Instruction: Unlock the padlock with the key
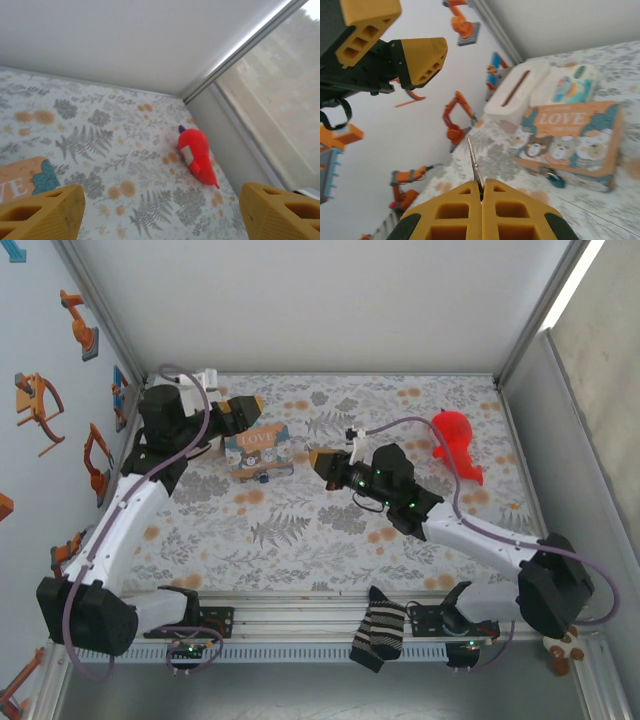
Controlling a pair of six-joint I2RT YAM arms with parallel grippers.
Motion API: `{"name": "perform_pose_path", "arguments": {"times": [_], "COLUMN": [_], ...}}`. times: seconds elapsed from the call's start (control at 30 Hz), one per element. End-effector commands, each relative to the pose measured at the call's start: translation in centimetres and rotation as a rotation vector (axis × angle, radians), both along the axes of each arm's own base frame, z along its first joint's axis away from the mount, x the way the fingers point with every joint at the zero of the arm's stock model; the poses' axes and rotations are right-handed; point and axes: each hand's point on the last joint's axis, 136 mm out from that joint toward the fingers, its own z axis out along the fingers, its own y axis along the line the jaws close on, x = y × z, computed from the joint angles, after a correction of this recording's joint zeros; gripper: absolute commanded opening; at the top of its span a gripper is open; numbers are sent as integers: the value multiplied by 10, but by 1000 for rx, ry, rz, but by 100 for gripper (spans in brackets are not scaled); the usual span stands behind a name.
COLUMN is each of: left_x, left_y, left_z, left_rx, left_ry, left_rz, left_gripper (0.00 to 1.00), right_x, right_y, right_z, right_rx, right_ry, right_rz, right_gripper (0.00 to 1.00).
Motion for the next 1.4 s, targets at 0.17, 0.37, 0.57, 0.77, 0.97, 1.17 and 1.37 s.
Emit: {"name": "perform_pose_path", "arguments": {"times": [0.17,0.37,0.57,0.77,0.97,1.17,1.37], "left_x": [35,54,59,59,48,26,-5], "left_y": [-18,-29,-49,-58,-64,-82,-109], "left_z": [-122,-173,-204,-222,-237,-247,-249], "left_rx": [298,436,453,490,515,542,573], "left_ry": [376,508,591,623,660,676,670], "left_rz": [-3,8,-41,-61,-91,-143,-222], "left_gripper": [81,81,82,83,83,84,84], "right_x": [7,2,-1,1,2,4,5], "right_y": [-75,-98,-111,-115,-117,-121,-129], "right_z": [-46,-61,-70,-75,-78,-82,-89], "right_rx": [-331,-368,-394,-402,-405,-405,-399], "right_ry": [27,63,79,89,95,110,134], "right_rz": [-283,-341,-377,-387,-395,-399,-403], "right_gripper": [0,0,0,0,0,0,0]}}
